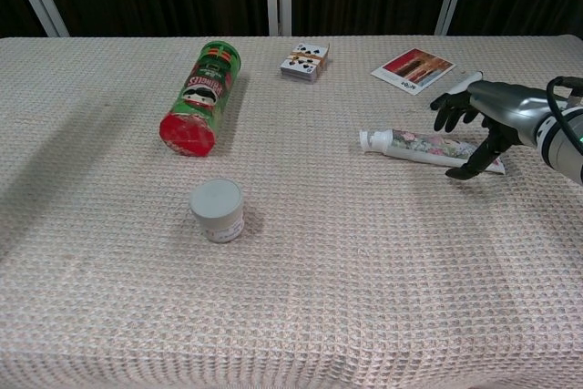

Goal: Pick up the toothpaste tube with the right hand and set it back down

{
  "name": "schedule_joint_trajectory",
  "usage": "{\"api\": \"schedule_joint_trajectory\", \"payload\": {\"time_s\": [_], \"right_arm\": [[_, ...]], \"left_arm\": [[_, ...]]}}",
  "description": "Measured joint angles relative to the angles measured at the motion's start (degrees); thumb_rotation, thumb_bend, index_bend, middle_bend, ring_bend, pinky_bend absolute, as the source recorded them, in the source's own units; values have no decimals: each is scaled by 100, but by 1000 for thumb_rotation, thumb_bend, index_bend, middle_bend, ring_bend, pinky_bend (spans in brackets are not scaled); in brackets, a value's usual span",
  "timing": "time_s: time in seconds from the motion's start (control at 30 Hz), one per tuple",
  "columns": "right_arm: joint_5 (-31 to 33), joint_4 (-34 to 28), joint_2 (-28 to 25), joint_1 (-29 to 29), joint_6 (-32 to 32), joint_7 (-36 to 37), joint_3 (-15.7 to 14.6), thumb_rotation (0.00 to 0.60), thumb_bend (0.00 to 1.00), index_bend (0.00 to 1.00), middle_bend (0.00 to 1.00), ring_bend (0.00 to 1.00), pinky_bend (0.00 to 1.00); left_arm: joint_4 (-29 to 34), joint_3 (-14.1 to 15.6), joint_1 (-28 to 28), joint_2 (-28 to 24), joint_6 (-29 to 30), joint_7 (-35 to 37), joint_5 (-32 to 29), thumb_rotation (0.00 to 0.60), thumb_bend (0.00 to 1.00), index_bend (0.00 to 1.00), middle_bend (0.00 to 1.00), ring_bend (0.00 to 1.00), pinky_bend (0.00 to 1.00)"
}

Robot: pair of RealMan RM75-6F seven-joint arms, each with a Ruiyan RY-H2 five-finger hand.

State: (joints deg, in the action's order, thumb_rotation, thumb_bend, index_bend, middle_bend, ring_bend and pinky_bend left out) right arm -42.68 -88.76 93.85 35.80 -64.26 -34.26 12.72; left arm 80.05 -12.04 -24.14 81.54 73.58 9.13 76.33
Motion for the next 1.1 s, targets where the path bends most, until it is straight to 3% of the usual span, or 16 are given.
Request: {"api": "schedule_joint_trajectory", "payload": {"time_s": [0.3,1.1], "right_arm": [[330,133,95,96,21,-142,36,600,177,359,326,239,375],[561,196,59,239,45,-240,4,600,263,421,369,296,442]], "left_arm": [[-37,16,29,-26,21,77,32,0,0,72,118,79,166],[-95,-30,49,47,-51,-18,-150,0,0,71,118,79,167]]}}
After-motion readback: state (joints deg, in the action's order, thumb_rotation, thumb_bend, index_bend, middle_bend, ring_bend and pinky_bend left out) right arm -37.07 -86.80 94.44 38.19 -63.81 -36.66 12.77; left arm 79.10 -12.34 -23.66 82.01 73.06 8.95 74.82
